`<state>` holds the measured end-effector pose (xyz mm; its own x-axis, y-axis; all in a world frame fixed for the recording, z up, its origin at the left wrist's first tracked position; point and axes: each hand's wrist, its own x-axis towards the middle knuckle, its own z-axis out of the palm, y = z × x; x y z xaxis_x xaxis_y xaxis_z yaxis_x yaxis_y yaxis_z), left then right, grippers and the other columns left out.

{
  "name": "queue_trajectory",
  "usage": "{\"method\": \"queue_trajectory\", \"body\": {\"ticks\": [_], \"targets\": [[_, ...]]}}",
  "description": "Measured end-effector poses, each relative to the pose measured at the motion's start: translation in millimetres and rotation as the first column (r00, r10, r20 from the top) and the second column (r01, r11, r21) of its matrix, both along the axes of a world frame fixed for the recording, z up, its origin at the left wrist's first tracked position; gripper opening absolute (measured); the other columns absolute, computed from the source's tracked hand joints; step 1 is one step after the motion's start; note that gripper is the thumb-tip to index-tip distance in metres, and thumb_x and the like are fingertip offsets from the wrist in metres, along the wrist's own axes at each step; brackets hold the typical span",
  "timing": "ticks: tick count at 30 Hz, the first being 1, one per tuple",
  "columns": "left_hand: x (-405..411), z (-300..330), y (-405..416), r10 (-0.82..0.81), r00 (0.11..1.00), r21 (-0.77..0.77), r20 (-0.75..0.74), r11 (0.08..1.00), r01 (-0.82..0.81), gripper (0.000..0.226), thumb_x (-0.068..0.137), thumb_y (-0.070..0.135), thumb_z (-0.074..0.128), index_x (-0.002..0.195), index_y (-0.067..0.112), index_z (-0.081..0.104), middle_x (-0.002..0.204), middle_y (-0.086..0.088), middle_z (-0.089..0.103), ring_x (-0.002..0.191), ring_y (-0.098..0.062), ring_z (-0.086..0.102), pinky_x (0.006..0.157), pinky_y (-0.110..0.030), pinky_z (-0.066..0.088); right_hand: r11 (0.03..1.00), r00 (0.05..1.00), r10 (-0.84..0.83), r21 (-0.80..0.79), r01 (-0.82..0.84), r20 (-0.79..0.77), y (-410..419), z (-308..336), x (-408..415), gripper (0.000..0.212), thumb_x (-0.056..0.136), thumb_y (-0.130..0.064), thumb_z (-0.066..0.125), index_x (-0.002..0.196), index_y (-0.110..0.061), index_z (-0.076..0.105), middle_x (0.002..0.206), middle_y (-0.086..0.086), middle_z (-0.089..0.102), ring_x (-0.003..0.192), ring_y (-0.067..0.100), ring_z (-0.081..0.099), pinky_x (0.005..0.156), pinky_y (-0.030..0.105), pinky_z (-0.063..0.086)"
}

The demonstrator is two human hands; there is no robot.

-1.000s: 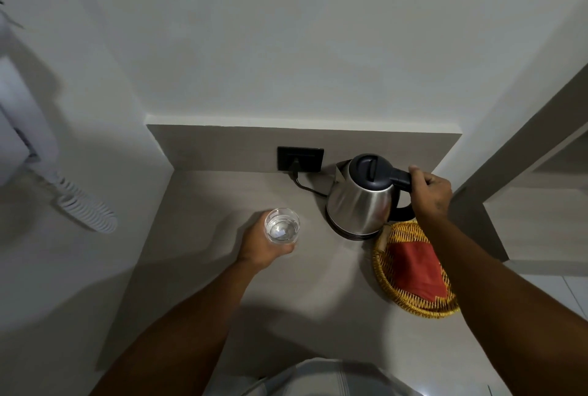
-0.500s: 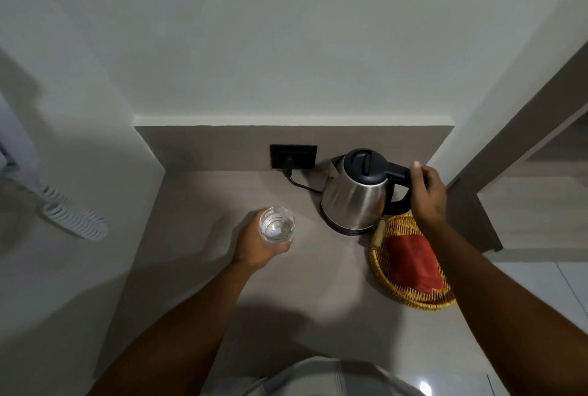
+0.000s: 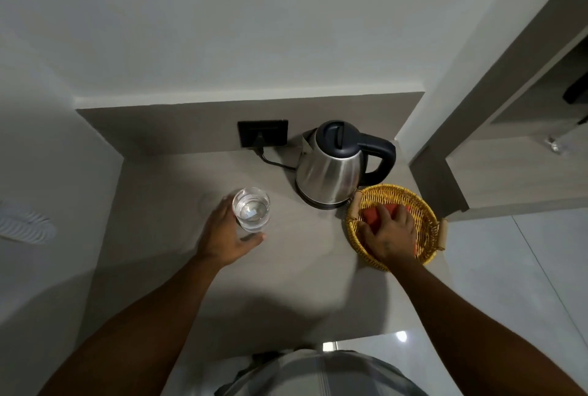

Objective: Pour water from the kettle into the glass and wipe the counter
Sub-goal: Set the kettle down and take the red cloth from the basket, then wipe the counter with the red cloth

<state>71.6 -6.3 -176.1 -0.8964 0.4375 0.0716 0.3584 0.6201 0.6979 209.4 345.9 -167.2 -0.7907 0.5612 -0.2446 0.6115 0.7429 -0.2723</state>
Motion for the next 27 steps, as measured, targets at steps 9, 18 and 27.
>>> {"method": "queue_trajectory", "body": {"ticks": [9, 18, 27], "targets": [[0, -7, -5, -0.049, 0.994, -0.127, -0.096, 0.991, 0.037, 0.087, 0.073, 0.053, 0.081, 0.146, 0.02, 0.049, 0.154, -0.002, 0.046, 0.144, -0.023, 0.042, 0.115, -0.045, 0.038, 0.996, 0.997, -0.081, -0.032, 0.08, -0.016, 1, 5, -4, 0.049, 0.097, -0.037, 0.055, 0.144, -0.032, 0.042, 0.158, 0.015, 0.022, 0.139, 0.046, 0.023, 0.113, 0.065, 0.022], [4, -9, -5, 0.003, 0.998, -0.196, -0.059, 0.98, -0.014, 0.094, 0.077, 0.055, 0.078, 0.153, 0.014, 0.041, 0.159, -0.004, 0.041, 0.149, -0.026, 0.037, 0.118, -0.05, 0.033, 0.99, 0.795, -0.109, -0.14, 0.031, -0.596, -37, 61, 8, 0.058, 0.088, -0.013, 0.067, 0.142, -0.022, 0.046, 0.153, 0.019, 0.033, 0.139, 0.041, 0.03, 0.111, 0.054, 0.03], [3, -11, -4, 0.009, 1.0, -0.225, -0.027, 0.974, -0.014, 0.098, 0.079, 0.061, 0.074, 0.157, 0.014, 0.035, 0.162, -0.005, 0.037, 0.152, -0.025, 0.031, 0.121, -0.047, 0.03, 0.868, 0.823, 0.457, -0.034, -0.496, -0.337, -136, 32, -5, 0.062, 0.087, -0.03, 0.071, 0.144, -0.028, 0.046, 0.157, 0.021, 0.027, 0.139, 0.044, 0.031, 0.109, 0.062, 0.035]]}}
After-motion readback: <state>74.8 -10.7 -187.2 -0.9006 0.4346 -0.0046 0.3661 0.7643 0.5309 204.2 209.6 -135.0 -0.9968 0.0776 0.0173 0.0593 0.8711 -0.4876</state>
